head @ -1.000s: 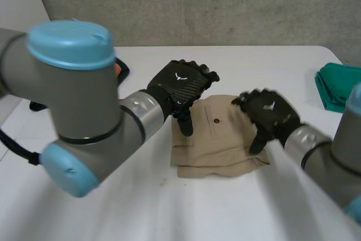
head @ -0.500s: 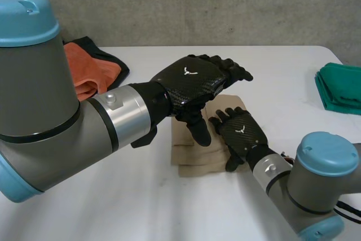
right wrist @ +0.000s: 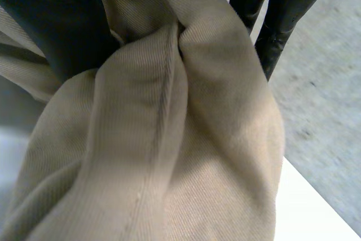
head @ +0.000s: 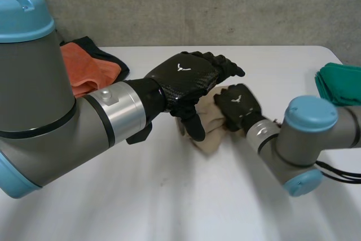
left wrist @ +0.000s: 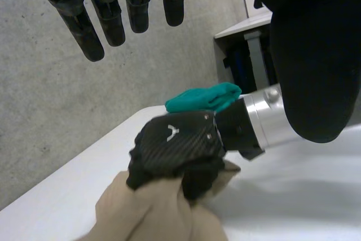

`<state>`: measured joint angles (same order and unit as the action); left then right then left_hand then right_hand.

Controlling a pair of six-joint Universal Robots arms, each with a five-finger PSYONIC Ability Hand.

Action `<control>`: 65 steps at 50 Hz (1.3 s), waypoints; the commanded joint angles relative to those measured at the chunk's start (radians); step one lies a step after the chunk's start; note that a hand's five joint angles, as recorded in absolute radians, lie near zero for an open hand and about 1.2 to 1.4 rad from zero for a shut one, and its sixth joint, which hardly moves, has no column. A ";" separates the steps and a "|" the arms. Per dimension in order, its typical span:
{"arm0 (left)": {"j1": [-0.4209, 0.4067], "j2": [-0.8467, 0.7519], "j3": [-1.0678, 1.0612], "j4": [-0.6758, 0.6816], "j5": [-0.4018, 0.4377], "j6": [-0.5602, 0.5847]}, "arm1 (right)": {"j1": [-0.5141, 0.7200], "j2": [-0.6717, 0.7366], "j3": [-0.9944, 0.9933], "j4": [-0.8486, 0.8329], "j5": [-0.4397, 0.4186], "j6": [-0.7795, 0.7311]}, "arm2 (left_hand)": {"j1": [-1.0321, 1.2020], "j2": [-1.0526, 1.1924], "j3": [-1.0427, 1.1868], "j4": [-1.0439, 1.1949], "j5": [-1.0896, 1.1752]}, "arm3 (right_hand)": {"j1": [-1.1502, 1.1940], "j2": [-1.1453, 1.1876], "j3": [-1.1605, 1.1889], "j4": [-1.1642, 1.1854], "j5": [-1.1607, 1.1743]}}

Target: Fold the laundry.

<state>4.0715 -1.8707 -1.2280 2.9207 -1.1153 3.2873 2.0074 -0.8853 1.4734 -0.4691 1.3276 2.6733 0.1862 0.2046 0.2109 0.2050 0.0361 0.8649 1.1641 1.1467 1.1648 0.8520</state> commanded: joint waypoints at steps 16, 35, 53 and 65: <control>0.014 0.002 -0.001 0.000 0.000 -0.001 | -0.534 0.080 -0.506 -0.002 -0.401 0.132 | 0.013 -0.006 -0.012 -0.006 -0.012 | 0.531 0.232 0.250 0.231 0.370; 0.012 0.004 -0.007 0.000 -0.001 -0.001 | -0.788 0.394 -0.760 -0.186 -0.557 0.390 | 0.013 -0.006 -0.012 -0.006 -0.012 | 0.531 0.232 0.250 0.231 0.370; 0.010 0.001 -0.013 0.000 -0.018 -0.005 | -0.906 0.453 -0.673 -0.174 -0.636 0.321 | 0.013 -0.006 -0.012 -0.006 -0.012 | 0.531 0.232 0.250 0.231 0.370; 0.009 0.004 -0.015 0.000 -0.018 -0.020 | -0.917 0.373 -0.621 -0.017 -0.585 0.241 | 0.013 -0.006 -0.012 -0.006 -0.012 | -0.690 -0.990 -0.972 -0.990 -0.852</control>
<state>4.0815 -1.8697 -1.2411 2.9207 -1.1335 3.2813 1.0909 -0.4512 0.8185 -0.5946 0.6954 2.9768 0.1862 0.2046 0.2109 0.2050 0.0361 0.2096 0.2453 0.2451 0.2526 0.0822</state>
